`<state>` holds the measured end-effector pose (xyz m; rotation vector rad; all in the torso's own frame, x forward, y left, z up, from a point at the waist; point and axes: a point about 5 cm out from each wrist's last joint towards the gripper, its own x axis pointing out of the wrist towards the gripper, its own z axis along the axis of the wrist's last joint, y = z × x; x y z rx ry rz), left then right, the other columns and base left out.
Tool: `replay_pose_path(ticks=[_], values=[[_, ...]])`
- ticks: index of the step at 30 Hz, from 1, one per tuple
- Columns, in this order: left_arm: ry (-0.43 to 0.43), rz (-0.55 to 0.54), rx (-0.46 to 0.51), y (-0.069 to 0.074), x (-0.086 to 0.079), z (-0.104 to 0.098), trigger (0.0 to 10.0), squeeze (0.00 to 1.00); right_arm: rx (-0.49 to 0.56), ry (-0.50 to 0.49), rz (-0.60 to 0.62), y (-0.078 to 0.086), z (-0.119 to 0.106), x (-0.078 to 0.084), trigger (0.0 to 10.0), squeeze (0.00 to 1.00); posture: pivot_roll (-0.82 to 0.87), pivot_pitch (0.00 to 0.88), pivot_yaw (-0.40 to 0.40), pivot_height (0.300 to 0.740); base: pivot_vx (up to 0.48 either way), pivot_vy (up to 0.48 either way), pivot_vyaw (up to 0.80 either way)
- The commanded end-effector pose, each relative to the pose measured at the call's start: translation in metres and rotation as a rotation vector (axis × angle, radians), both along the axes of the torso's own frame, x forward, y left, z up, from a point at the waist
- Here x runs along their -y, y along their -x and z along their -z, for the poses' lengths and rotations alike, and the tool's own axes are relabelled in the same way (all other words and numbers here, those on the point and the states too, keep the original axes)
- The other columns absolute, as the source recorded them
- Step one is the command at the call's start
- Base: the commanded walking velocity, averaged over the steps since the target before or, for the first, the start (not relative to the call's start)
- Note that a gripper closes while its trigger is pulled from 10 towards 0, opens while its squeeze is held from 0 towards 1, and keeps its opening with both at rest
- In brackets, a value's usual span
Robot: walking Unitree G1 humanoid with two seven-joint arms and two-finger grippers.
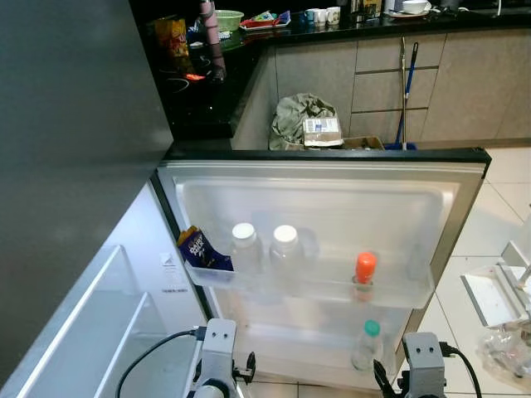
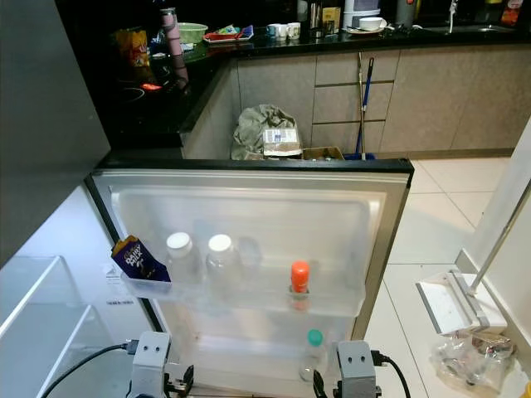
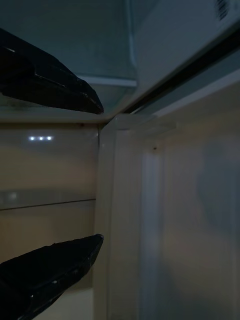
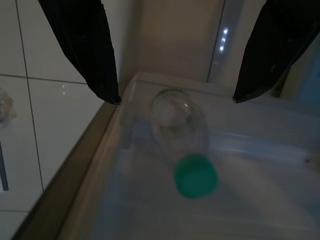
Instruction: Restocking fridge
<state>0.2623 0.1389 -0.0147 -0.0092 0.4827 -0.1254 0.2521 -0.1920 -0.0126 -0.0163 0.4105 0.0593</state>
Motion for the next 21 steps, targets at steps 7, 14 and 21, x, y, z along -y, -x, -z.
replay_pose_path(ticks=[7, 14, 21], values=[[-0.004, 0.000, -0.014, 0.0053, -0.0013, 0.0044, 10.0, 0.00, -0.005, -0.023, -0.021, 0.0044, 0.0031, -0.0045, 10.0, 0.00, -0.07, 0.078, 0.045, 0.665, 0.000, 0.000, 0.00], [-0.004, 0.003, -0.015, 0.0046, -0.0011, 0.0040, 10.0, 0.00, 0.008, -0.050, -0.027, 0.0048, 0.0017, -0.0052, 10.0, 0.00, -0.07, 0.078, 0.046, 0.665, 0.000, 0.000, 0.00], [-0.003, 0.007, -0.014, 0.0040, -0.0004, 0.0037, 10.0, 0.00, 0.042, -0.069, -0.050, 0.0036, -0.0026, -0.0066, 10.0, 0.00, -0.07, 0.079, 0.046, 0.694, 0.000, 0.000, 0.00]])
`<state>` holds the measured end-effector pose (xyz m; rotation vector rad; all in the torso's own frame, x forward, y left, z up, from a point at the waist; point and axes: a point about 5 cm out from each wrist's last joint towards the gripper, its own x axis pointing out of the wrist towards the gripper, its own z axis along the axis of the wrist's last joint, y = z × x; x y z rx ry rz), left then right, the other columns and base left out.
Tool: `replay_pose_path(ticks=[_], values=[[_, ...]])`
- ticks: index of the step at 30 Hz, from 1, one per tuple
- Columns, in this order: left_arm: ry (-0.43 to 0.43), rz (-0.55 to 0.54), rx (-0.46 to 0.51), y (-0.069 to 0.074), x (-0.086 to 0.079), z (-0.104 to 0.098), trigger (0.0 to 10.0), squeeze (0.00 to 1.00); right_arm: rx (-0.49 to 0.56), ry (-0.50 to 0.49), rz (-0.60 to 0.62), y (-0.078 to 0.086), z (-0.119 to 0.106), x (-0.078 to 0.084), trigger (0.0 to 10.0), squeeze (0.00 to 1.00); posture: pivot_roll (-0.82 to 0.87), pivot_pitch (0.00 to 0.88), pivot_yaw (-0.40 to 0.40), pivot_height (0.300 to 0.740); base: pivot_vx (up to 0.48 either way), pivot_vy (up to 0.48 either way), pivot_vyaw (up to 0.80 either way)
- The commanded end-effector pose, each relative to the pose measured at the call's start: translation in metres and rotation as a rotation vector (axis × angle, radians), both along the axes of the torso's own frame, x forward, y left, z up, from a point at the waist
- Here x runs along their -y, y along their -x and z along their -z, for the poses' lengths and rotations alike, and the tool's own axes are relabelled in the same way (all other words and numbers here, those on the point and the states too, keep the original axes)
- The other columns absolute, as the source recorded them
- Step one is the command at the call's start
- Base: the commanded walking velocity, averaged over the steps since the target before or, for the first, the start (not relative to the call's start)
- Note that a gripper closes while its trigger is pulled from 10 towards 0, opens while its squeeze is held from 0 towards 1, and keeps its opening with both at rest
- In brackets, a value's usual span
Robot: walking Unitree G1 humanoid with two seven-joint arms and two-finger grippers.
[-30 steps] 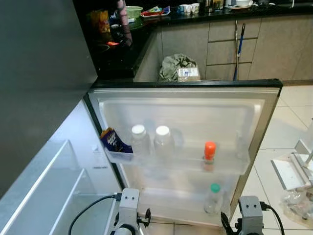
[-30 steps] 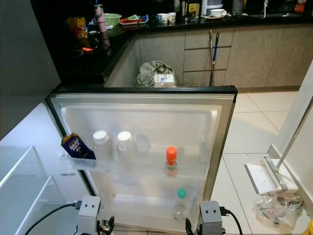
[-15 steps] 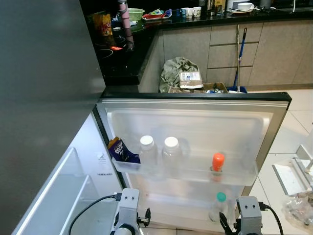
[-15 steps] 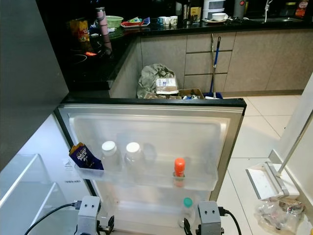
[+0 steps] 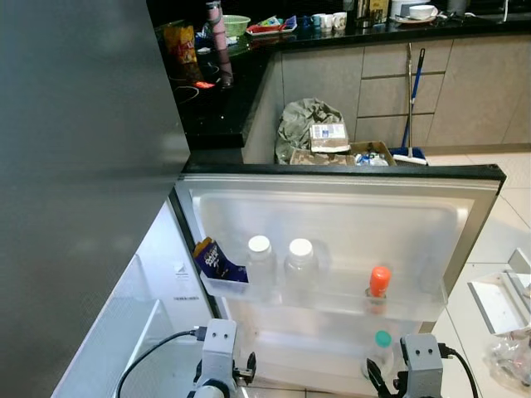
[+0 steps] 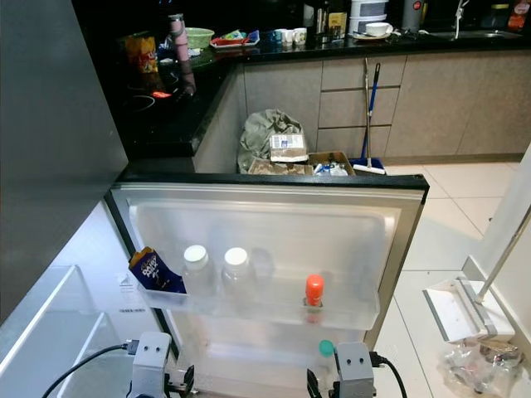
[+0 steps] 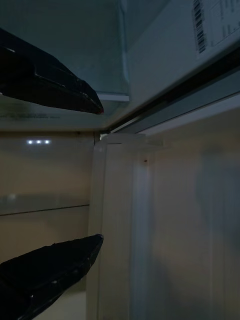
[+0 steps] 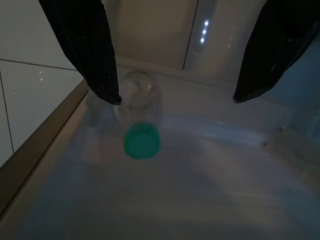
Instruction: Restocking fridge
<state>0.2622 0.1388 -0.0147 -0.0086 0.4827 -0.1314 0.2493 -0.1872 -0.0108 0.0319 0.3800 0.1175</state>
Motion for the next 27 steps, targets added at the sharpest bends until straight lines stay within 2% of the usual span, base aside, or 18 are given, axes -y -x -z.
replay_pose_path(ticks=[1, 13, 19, 27], values=[[-0.003, 0.002, -0.014, 0.0040, -0.0005, 0.0037, 10.0, 0.00, 0.005, 0.000, 0.002, 0.0006, 0.0000, -0.0014, 10.0, 0.00, -0.07, 0.079, 0.046, 0.694, 0.000, 0.000, 0.00], [-0.002, 0.004, -0.013, 0.0038, -0.0010, 0.0034, 10.0, 0.00, 0.015, 0.006, -0.001, 0.0006, -0.0006, -0.0021, 10.0, 0.00, -0.07, 0.080, 0.050, 0.694, 0.000, 0.000, 0.00], [-0.002, 0.006, -0.011, 0.0043, -0.0013, 0.0032, 10.0, 0.00, 0.034, -0.012, -0.016, 0.0012, -0.0031, -0.0039, 10.0, 0.00, -0.07, 0.085, 0.050, 0.717, 0.000, 0.000, 0.00], [0.016, 0.017, 0.006, 0.0057, 0.0005, 0.0021, 10.0, 0.00, 0.037, -0.001, -0.019, 0.0029, -0.0017, -0.0052, 10.0, 0.00, -0.06, 0.090, 0.051, 0.717, 0.000, 0.000, 0.00]])
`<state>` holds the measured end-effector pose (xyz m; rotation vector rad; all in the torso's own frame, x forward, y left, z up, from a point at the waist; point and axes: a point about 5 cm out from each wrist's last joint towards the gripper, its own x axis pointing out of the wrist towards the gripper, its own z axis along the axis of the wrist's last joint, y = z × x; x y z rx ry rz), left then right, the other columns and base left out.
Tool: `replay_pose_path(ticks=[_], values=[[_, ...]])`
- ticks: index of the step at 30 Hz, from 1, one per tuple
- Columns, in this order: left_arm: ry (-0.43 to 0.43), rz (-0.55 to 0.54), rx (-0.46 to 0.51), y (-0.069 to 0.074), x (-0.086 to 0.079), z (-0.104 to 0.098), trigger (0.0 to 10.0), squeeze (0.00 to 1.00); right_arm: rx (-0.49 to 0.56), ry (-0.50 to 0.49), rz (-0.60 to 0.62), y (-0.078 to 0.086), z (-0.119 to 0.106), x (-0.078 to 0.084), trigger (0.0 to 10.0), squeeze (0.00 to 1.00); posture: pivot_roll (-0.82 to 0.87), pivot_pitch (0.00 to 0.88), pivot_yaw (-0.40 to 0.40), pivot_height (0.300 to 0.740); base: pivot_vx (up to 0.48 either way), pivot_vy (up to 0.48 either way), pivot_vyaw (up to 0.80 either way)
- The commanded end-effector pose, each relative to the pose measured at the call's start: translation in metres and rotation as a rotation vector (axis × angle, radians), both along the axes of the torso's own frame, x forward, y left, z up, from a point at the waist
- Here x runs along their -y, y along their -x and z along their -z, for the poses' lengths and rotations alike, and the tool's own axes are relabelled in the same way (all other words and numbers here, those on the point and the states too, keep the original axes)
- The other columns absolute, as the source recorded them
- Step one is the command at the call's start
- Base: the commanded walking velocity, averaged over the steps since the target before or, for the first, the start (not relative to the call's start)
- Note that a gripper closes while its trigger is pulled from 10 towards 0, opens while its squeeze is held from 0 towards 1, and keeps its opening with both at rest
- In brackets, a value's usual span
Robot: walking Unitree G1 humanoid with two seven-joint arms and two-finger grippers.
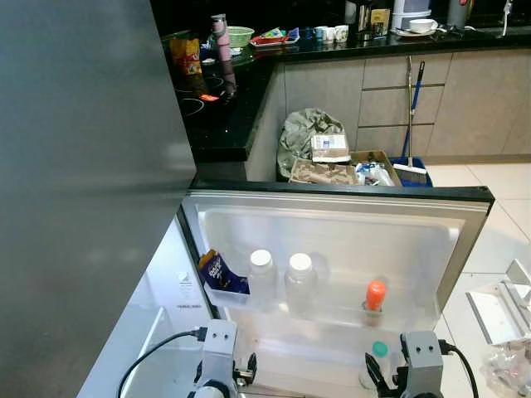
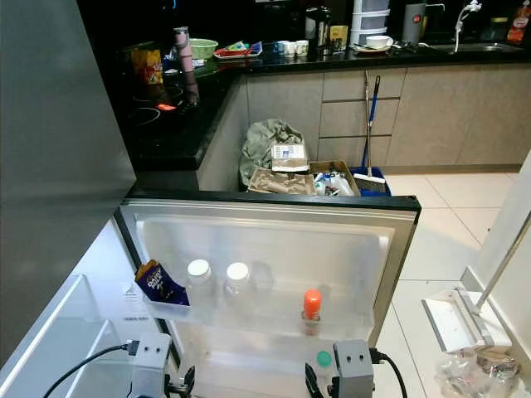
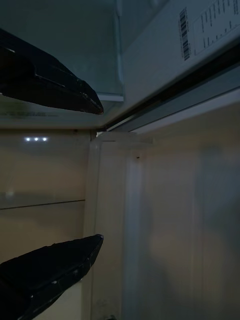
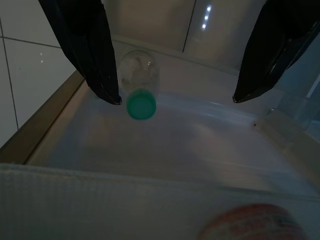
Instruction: Restocking fridge
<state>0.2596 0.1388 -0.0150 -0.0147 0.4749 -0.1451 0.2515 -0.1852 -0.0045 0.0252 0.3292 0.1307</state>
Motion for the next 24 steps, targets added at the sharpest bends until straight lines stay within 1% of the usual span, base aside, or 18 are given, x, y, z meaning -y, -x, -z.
replay_pose_path(ticks=[1, 9, 11, 20, 24], values=[[0.008, 0.013, 0.000, 0.0031, 0.0012, 0.0015, 10.0, 0.00, -0.014, -0.002, -0.006, 0.0053, 0.0046, -0.0032, 10.0, 0.00, -0.06, 0.090, 0.051, 0.717, 0.000, 0.000, 0.00], [-0.010, 0.034, 0.005, 0.0042, 0.0022, 0.0013, 10.0, 0.00, -0.011, -0.005, -0.011, 0.0064, 0.0044, -0.0042, 10.0, 0.00, -0.06, 0.095, 0.057, 0.717, 0.000, 0.000, 0.00], [-0.011, 0.037, 0.005, 0.0045, 0.0024, 0.0015, 10.0, 0.00, -0.010, -0.003, -0.015, 0.0067, 0.0044, -0.0046, 10.0, 0.00, -0.06, 0.095, 0.058, 0.717, 0.000, -0.289, 0.00], [-0.011, 0.042, 0.003, 0.0055, 0.0024, 0.0017, 10.0, 0.00, -0.020, 0.006, -0.025, 0.0079, 0.0062, -0.0057, 10.0, 0.00, -0.06, 0.094, 0.059, 0.717, 0.000, -0.462, 0.00], [-0.012, 0.042, 0.004, 0.0057, 0.0024, 0.0017, 10.0, 0.00, -0.012, 0.049, -0.061, 0.0077, 0.0053, -0.0082, 10.0, 0.00, -0.06, 0.090, 0.059, 0.717, 0.000, -0.480, 0.00]])
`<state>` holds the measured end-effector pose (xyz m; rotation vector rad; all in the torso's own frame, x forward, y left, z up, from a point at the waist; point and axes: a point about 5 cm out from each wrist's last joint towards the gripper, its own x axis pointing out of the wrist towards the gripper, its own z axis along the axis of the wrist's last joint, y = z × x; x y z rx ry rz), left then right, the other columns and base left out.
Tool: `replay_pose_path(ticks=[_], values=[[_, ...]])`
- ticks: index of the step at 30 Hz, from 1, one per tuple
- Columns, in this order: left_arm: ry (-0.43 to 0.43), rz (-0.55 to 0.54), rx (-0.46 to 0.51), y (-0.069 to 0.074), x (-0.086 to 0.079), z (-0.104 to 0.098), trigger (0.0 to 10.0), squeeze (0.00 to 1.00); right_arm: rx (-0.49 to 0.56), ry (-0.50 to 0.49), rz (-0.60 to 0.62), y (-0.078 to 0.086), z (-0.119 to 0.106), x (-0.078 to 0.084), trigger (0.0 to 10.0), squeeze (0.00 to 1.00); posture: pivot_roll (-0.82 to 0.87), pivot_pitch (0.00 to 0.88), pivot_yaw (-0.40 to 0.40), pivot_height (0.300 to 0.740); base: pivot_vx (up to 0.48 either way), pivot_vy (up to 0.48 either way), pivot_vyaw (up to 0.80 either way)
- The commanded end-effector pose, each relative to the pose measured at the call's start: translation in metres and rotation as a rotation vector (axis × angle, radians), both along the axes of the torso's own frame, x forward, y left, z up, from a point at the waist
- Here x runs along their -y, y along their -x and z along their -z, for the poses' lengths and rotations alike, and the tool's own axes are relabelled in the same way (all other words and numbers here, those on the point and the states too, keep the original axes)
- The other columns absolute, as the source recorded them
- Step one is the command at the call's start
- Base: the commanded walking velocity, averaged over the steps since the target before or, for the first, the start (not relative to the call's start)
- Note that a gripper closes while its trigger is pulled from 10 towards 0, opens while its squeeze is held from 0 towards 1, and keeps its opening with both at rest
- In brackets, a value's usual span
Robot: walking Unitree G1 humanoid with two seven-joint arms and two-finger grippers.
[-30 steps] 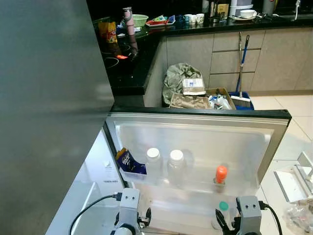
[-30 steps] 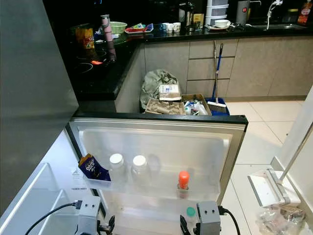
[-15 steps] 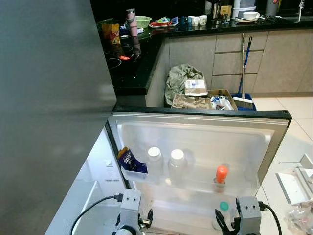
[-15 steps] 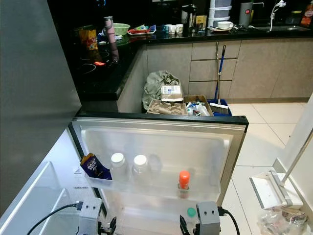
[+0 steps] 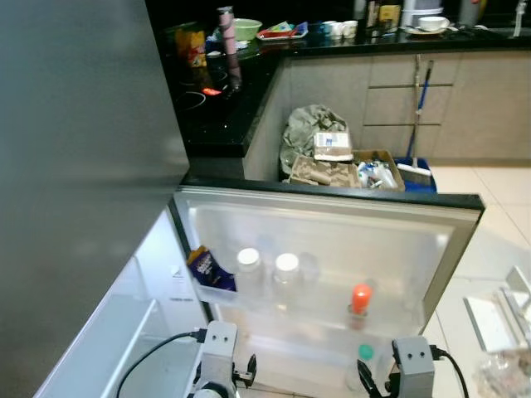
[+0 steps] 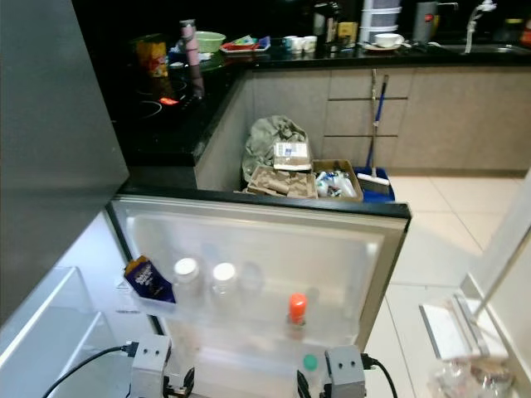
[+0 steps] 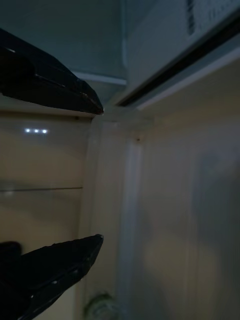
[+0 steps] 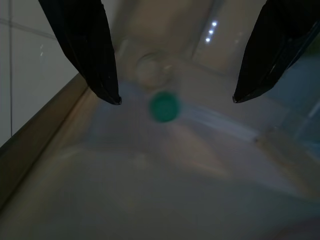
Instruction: Restocking fridge
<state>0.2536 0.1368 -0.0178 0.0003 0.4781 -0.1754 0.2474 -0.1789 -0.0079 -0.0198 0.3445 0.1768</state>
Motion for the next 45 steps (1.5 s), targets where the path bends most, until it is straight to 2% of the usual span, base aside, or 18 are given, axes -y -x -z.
replay_pose_path(ticks=[1, 16, 26, 35, 38, 45], values=[[-0.004, 0.009, 0.006, 0.000, 0.000, -0.001, 10.0, 0.00, 0.002, 0.014, -0.012, 0.004, 0.002, -0.002, 10.0, 0.00, -0.06, 0.090, 0.059, 0.717, 0.000, -0.480, 0.00], [-0.005, 0.002, 0.007, 0.000, -0.001, -0.001, 10.0, 0.00, -0.011, 0.023, -0.034, 0.005, 0.004, -0.005, 10.0, 0.00, -0.06, 0.081, 0.054, 0.717, 0.000, -0.455, 0.46], [0.007, -0.043, 0.003, 0.001, -0.006, -0.001, 10.0, 0.00, -0.017, 0.002, -0.052, 0.005, 0.004, -0.007, 10.0, 0.00, -0.06, 0.082, 0.050, 0.717, 0.000, 0.000, 0.00], [0.005, -0.042, 0.003, 0.002, -0.005, 0.000, 10.0, 0.00, -0.017, 0.003, -0.064, 0.004, 0.003, -0.008, 10.0, 0.00, -0.06, 0.085, 0.049, 0.717, 0.000, 0.000, 0.00], [0.004, -0.031, 0.004, 0.002, -0.004, -0.001, 10.0, 0.00, -0.015, 0.030, -0.102, 0.004, 0.002, -0.010, 10.0, 0.00, -0.06, 0.088, 0.048, 0.717, 0.000, 0.000, 0.00], [0.005, -0.029, 0.004, 0.003, -0.004, 0.000, 10.0, 0.00, -0.016, 0.039, -0.125, 0.005, 0.003, -0.013, 10.0, 0.00, -0.06, 0.089, 0.049, 0.717, 0.000, 0.000, 0.61]])
